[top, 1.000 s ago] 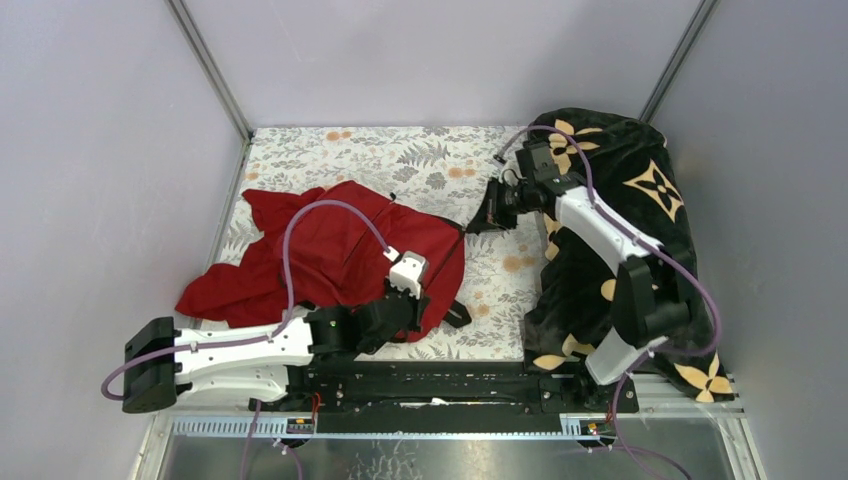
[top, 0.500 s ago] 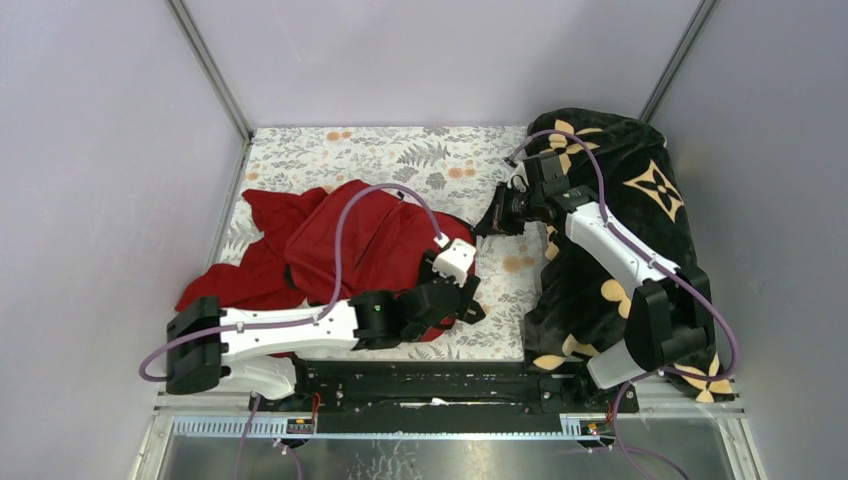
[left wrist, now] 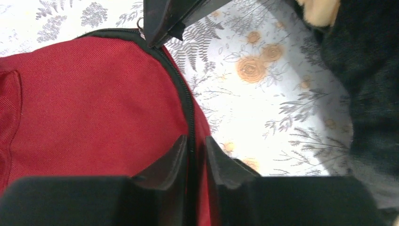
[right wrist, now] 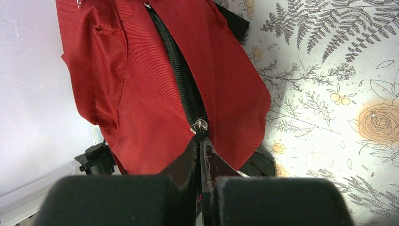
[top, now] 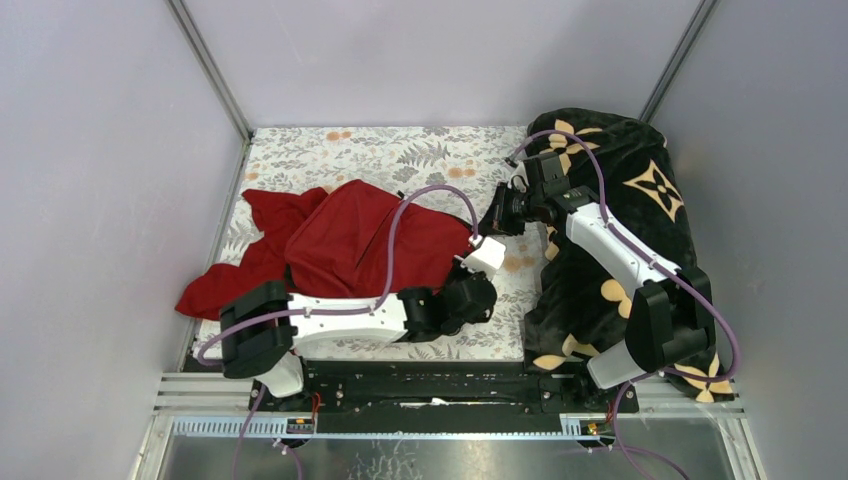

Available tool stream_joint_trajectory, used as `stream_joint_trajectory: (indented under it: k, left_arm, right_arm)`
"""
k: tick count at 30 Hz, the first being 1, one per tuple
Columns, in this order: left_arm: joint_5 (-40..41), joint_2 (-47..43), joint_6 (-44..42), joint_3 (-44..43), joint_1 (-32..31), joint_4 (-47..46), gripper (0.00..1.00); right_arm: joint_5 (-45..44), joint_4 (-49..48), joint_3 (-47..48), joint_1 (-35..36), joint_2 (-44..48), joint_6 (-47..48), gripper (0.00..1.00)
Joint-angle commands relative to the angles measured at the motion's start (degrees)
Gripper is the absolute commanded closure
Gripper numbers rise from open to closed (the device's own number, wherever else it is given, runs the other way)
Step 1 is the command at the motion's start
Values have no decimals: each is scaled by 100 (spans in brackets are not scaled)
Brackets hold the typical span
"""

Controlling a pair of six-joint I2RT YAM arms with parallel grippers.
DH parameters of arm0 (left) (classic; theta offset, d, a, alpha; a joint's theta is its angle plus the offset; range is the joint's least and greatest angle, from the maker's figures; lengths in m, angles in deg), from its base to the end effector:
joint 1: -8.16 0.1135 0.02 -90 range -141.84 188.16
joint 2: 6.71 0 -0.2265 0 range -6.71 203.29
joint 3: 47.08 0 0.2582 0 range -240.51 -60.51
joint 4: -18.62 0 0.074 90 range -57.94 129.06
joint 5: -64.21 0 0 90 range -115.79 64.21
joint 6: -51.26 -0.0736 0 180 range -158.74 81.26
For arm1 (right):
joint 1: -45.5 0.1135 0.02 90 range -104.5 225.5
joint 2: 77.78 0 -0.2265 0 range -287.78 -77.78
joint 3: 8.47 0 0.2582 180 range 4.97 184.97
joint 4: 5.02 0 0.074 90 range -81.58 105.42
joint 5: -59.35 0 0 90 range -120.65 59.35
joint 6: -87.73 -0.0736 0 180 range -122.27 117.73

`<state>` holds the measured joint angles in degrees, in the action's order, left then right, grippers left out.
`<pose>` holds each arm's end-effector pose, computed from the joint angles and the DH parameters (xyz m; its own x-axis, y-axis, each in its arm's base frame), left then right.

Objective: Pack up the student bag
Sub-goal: Zip the student bag at the center of the board.

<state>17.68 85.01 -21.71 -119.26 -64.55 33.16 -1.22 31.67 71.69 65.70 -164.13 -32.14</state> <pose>0.1600 -0.3436 0.1821 -0.3126 0.2891 -0.9048 0.4519 0.8831 0.1260 0.3286 0.1594 0.2177 -0.8718 0.1414 -0.4689 -0.2358 0.7180 0.6549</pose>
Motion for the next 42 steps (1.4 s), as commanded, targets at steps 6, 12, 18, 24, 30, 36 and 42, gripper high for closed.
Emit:
stream_joint_trajectory:
  k: [6, 12, 18, 24, 30, 36, 42]
  left_arm:
    - [-736, -186, -129, 817, 343, -1197, 100]
    - [-1510, -976, -97, 1624, 409, -1521, 100]
    - [-2023, -1417, 80, 1996, 424, -1265, 100]
    - [-2405, -1559, 252, 2058, 424, -1008, 100]
    - [-2689, -1736, 407, 2129, 424, -909, 100]
    - [-3117, -2118, 572, 2195, 414, -640, 100]
    - [-3301, -2572, 714, 2252, 352, -241, 100]
  right_arm:
    - [78, -294, 328, -4, 75, 40, 100]
    - [27, -346, 511, 0, -181, 26, 100]
    - [45, -493, 1047, 37, -764, 13, 100]
    - [-70, -467, 1704, 37, -1366, 55, 100]
    - [-37, -453, 2212, 45, -1736, 49, 100]
    - [-139, -308, 2890, 42, -1972, 76, 100]
    - [27, -237, 3651, 40, -2715, 18, 100]
